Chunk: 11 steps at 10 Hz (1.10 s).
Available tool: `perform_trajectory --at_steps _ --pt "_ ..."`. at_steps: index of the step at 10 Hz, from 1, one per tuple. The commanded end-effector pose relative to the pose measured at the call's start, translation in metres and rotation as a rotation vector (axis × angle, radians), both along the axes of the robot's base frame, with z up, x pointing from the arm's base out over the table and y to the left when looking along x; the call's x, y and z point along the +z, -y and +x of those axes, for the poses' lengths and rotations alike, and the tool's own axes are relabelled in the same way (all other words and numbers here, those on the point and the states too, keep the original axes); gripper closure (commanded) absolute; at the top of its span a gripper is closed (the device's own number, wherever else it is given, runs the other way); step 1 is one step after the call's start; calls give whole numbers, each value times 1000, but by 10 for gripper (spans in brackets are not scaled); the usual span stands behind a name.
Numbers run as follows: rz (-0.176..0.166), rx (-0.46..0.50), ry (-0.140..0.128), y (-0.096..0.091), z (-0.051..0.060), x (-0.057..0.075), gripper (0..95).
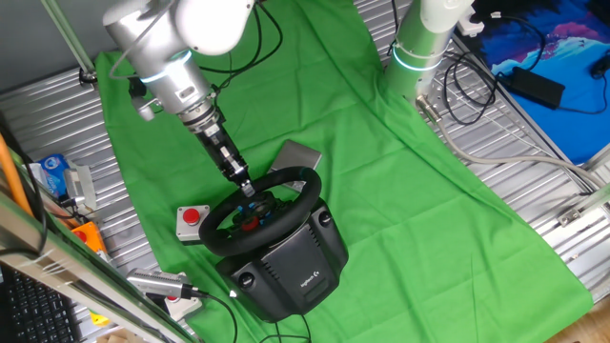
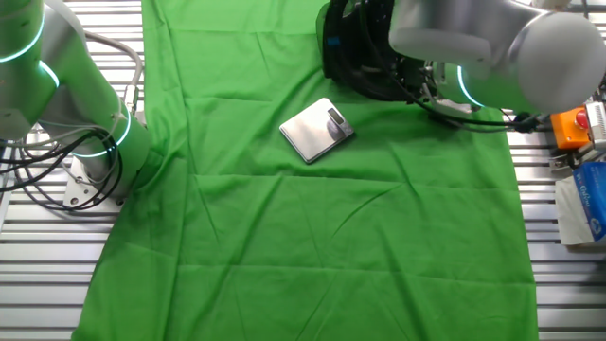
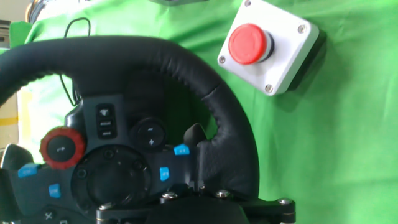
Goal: Rotate the steering wheel 90 degrees clockwise
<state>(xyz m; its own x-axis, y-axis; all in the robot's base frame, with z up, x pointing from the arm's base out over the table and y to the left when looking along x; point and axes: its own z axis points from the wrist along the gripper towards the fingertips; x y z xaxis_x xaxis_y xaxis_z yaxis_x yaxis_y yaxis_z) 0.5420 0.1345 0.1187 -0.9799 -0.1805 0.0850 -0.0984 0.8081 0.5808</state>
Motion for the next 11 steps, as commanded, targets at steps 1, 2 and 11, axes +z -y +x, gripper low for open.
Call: perform_trajectory --at_steps 1,2,11 --pt "5 -5 7 1 4 1 950" --pt "6 -6 8 1 6 1 950" --pt "29 -18 18 10 36 -6 950"
